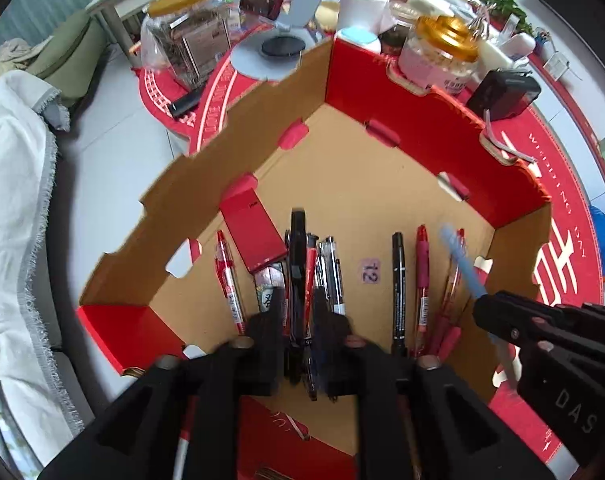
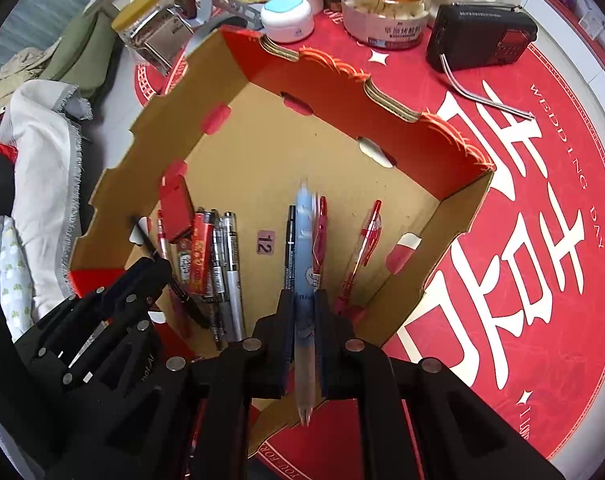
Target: Organize rigid objects
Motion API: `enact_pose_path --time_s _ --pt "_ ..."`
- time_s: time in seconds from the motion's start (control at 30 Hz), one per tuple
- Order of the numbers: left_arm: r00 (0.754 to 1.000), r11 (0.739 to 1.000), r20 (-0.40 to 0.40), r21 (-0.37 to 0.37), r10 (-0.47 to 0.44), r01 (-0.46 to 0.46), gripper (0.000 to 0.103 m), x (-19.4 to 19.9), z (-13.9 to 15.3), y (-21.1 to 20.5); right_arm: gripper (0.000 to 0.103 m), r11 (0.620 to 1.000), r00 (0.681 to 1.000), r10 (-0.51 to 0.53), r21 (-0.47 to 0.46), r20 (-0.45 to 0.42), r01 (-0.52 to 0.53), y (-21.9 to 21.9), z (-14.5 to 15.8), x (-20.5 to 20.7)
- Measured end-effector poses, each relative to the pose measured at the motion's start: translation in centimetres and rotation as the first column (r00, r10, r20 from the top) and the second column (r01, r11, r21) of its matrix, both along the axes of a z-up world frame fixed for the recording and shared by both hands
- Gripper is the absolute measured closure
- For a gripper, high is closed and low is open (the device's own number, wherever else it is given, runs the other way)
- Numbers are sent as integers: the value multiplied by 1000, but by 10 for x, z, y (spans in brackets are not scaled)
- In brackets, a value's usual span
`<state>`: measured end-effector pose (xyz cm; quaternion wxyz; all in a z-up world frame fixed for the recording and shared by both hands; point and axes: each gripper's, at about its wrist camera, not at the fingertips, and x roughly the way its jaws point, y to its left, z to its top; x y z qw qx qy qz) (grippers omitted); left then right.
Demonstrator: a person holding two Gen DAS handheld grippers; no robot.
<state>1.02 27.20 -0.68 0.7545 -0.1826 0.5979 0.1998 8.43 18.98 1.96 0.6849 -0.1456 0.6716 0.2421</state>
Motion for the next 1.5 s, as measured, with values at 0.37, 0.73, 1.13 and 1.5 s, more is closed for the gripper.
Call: enact_pose_path --time_s 0.37,0.73,1.13,1.5 --pt "999 998 -22 -29 48 -48 8 -5 -10 14 41 999 999 -30 9 -25 30 -12 1 7" --pt "999 993 -30 114 33 -30 1 -7 17 9 1 1000 997 3 10 75 -4 -8 35 -2" --pt "1000 998 -23 55 13 -11 0 -18 39 10 1 996 997 -38 80 61 33 -24 61 -16" --pt "999 994 -47 105 13 -8 1 -29 47 4 1 999 994 -29 30 108 26 -21 66 -21"
